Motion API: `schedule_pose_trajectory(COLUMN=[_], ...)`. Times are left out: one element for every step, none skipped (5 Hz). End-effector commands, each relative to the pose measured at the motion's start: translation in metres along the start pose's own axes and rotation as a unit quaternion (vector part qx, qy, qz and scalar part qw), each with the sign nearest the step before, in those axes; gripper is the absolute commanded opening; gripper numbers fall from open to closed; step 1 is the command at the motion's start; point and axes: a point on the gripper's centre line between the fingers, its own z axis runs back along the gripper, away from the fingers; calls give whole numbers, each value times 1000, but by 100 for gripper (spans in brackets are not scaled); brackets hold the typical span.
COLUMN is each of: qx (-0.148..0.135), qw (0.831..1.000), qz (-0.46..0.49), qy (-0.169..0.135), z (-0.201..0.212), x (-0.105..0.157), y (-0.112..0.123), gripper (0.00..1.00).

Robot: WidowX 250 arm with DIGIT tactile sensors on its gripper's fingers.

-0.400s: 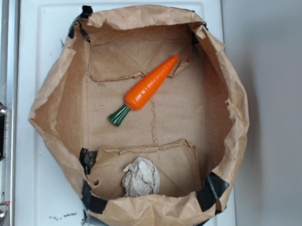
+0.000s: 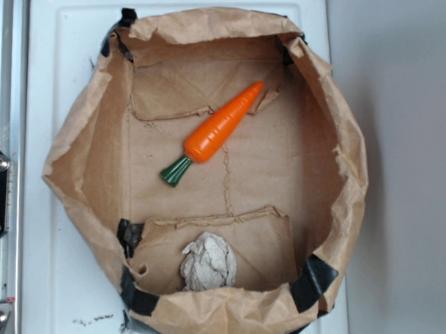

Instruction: Grab the carrot.

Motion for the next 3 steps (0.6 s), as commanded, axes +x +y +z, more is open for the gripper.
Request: schedule_pose_trajectory(qx=[9, 21, 62], qw=[995, 993, 986], qz=[59, 41, 38], qy=[-80, -106, -151], z=[-17, -42, -69], x=[99, 147, 175], y=[-8, -3, 17], gripper=[100, 100, 100])
